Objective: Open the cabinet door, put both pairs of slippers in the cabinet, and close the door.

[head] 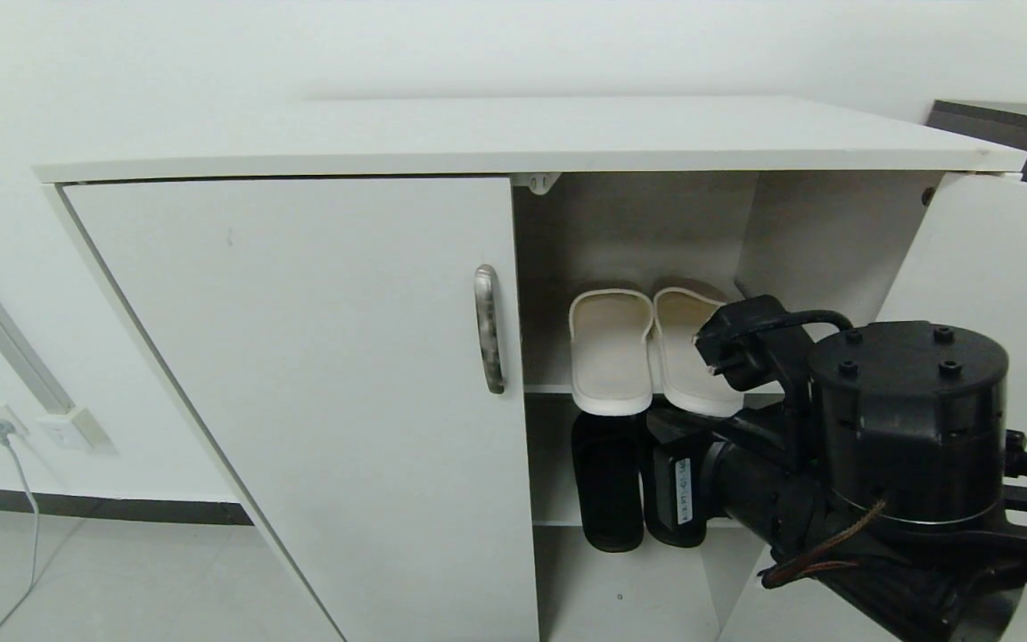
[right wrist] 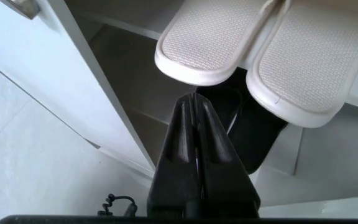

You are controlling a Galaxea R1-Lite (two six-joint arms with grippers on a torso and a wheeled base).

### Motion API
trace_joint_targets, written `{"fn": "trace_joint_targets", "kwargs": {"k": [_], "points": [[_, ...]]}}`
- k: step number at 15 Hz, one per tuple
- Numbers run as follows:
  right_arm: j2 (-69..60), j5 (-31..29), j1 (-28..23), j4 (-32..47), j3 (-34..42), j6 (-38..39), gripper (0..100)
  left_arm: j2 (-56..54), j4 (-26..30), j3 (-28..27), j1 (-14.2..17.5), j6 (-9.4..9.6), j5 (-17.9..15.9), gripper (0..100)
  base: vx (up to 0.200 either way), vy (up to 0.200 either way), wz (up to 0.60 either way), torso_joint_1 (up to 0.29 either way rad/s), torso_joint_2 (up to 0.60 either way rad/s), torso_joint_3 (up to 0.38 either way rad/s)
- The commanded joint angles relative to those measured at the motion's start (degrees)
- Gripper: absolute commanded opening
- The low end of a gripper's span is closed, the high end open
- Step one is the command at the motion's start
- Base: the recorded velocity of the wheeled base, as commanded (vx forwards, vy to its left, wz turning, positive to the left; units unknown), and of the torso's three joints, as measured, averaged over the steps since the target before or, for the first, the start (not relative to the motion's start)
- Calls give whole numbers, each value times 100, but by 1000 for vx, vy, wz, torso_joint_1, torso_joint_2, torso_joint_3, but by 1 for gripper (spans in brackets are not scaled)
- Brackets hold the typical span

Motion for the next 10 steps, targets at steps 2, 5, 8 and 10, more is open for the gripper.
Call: {"fn": "trace_joint_targets", "kwargs": {"k": [2, 5, 8, 10], "points": [[107, 3, -6, -4, -1, 8, 0, 7, -1, 1, 1, 0, 1, 0, 0, 0, 0, 0, 0, 0], [177, -14, -6, -83, 8, 8, 0, 7, -1, 1, 1, 0, 1, 0, 0, 0, 0, 0, 0, 0], [177, -14, -6, -127, 8, -1, 0, 7, -1, 1, 1, 0, 1, 0, -200, 0, 0, 6, 1, 2], [186, -14, -6, -127, 35, -10, 0, 7, -1, 1, 1, 0, 1, 0, -200, 0, 0, -2, 0, 2]]}}
